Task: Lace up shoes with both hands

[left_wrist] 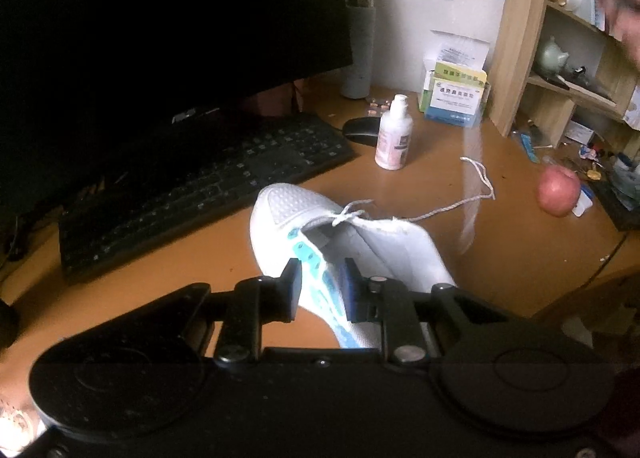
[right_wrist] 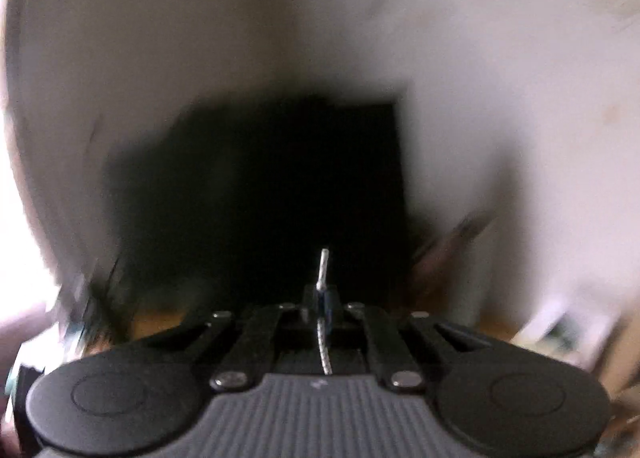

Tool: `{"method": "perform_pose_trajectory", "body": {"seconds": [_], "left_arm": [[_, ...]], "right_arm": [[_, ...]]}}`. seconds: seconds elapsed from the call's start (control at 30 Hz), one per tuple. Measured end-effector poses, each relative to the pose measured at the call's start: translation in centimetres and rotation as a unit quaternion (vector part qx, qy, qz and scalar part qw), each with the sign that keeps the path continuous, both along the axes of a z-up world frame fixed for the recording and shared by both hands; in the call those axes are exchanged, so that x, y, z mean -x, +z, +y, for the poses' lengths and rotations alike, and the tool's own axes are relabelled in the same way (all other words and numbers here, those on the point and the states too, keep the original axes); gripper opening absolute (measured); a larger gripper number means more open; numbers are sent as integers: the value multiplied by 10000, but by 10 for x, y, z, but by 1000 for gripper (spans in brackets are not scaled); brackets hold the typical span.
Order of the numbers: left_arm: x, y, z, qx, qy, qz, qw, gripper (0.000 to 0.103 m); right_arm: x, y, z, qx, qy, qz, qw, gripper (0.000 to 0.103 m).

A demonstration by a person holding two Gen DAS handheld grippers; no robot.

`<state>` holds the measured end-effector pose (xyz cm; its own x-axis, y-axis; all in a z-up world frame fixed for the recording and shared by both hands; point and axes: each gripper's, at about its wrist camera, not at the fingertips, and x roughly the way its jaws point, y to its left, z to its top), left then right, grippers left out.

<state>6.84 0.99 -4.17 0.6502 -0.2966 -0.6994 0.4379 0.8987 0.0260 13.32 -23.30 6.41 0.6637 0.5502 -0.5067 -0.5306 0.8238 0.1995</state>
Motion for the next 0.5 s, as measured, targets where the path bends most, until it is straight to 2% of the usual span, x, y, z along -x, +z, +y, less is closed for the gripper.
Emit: {"method": "perform_pose_trajectory", "body": {"seconds": [0.07,0.23,0.33,0.5], "left_arm": [[-4,-4,-6,-173,8,9,9998,31],[-12,-17,-19,-394,-41,15,9992,31],[-18,-25,-19,-394,7,105,9992,14],[-21,-26,-9,-232,256,267,9990,7]], "right_arm": [[-6,-37,40,332,550,279,9975,3],[-26,-86,99,786,1371,824,9840,3],[-33,-107,121,1186,1655,1050,9734,3],[-38,-120,133,1674,1826,1152,9620,3]]}}
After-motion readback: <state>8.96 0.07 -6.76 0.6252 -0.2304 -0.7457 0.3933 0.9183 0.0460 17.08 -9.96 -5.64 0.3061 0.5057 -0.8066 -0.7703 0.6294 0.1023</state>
